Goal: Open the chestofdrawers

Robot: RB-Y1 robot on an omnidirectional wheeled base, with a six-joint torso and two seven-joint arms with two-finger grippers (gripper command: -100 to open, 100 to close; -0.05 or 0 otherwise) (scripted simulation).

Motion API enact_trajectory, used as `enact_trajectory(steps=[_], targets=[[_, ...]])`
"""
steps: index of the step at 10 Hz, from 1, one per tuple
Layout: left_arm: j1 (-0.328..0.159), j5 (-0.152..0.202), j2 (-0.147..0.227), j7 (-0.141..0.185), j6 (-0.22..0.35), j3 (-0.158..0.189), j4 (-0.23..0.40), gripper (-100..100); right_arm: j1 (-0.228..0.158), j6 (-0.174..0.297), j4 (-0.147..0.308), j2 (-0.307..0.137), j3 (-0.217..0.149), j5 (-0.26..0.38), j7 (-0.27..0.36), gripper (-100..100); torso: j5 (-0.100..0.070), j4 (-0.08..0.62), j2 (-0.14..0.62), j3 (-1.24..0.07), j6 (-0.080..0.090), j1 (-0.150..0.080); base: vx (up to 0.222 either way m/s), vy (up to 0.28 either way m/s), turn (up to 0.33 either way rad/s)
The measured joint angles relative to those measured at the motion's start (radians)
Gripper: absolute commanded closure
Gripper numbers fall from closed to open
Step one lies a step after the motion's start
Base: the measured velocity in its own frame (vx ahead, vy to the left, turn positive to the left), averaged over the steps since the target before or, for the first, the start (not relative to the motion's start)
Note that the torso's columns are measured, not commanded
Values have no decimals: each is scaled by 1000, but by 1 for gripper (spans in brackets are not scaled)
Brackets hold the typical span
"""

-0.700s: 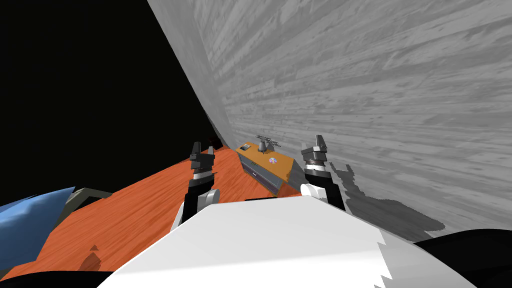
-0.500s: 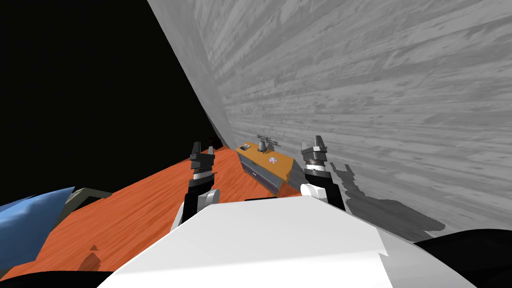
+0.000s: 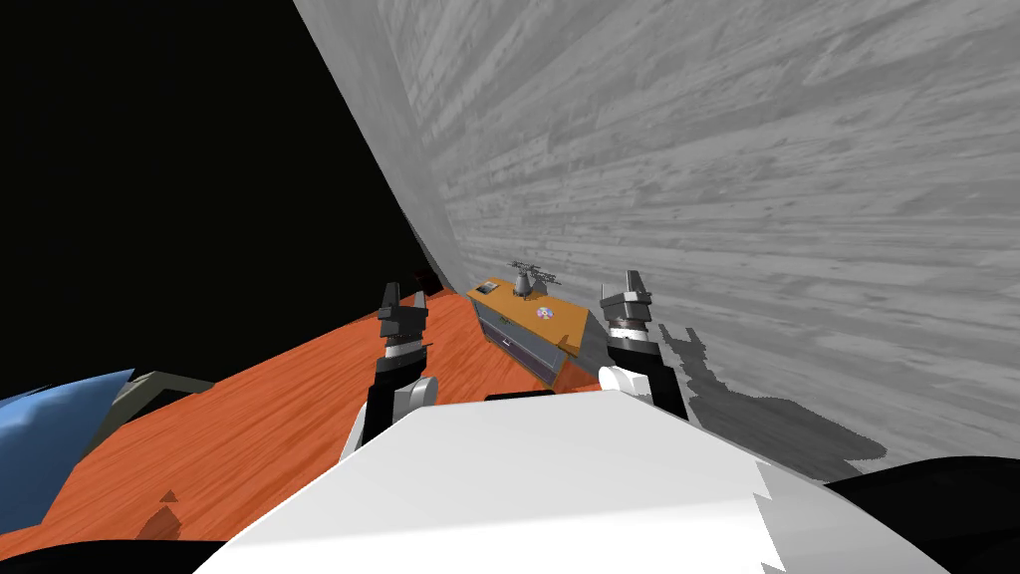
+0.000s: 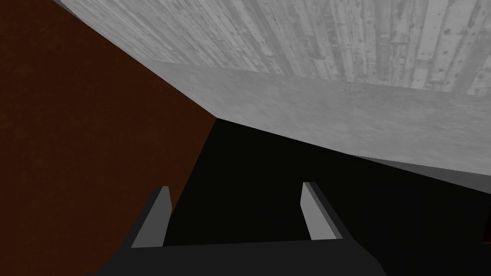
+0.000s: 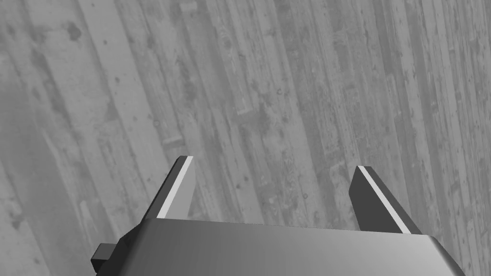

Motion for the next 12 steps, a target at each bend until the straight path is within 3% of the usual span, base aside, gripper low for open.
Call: enact_trajectory(steps=[2, 3, 5, 10, 12], targets=[[0, 0, 0, 0, 0, 0, 0, 0, 0, 0, 0, 0, 0, 0, 0, 0, 0, 148, 148, -295, 0, 0, 0, 0, 0], [0, 0, 0, 0, 0, 0, 0, 0, 0, 0, 0, 0, 0, 0, 0, -100, 0, 221, 221, -443, 0, 0, 6, 7, 49], [0, 0, 0, 0, 0, 0, 0, 0, 7, 5, 6, -54, 1, 24, 13, -100, 0, 264, 264, -531, 0, 1, 2, 17, 74], [0, 0, 0, 0, 0, 0, 0, 0, 20, 54, 45, -183, -7, 160, 100, -100, 0, 268, 268, -537, 0, 0, 7, 36, 102], [0, 0, 0, 0, 0, 0, 0, 0, 25, 66, 61, -207, -10, 210, 128, -100, 0, 268, 268, -537, 0, 0, 5, 34, 140]])
